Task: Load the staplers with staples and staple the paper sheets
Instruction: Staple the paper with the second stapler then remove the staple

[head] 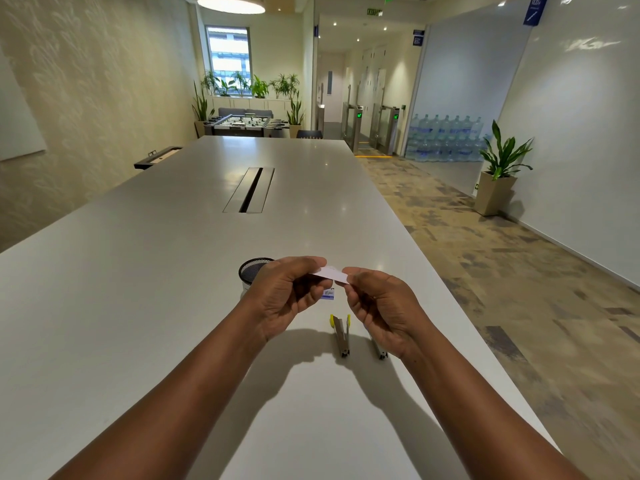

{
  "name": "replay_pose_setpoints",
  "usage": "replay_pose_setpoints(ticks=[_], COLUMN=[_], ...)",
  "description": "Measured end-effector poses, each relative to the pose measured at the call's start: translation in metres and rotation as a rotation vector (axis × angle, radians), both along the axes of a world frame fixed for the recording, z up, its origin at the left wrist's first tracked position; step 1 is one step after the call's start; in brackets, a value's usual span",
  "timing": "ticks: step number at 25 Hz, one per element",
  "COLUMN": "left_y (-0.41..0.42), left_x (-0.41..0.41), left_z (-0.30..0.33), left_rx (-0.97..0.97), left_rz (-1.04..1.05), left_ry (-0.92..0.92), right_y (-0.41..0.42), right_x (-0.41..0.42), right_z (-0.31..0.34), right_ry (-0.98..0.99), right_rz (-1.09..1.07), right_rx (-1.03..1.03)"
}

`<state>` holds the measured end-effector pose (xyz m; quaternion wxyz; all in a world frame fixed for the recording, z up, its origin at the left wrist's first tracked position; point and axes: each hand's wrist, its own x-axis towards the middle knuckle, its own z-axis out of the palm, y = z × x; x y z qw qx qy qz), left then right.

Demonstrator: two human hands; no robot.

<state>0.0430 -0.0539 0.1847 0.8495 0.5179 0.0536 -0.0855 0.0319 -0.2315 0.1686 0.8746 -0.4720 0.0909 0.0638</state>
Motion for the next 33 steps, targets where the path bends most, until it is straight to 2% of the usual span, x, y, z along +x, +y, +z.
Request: replay_pose_setpoints(ticks=[5,10,19,26,33], left_y=[-0.001,-0.002,0.0,0.001,0.0], left_x=[0.0,0.002,0.008,0.01,0.009], left_z=[-0.001,0.0,-0.004,0.0,-0.002], left_rx=[0.096,0.1,-0.006,-0.186,-0.222], left_rz=[-0.001,-0.014,-0.02,-0.028,-0.053], left_ry=[-0.053,-0.059,0.013,0.095,0.151], right_y=[-0.003,-0.004,-0.003,0.002,0.001], right_x=[0.002,0.004,0.004,0.005,0.004], right_z=[-0.002,0.0,0.006,0.006,0.0], right_ry=[-0.01,-0.054,-0.115,-0.031,0.017], right_rz=[0.01,0.014,0.02,-0.017,-0.022], right_rx=[-0.038,-0.078,-0.071,0.016,0.066])
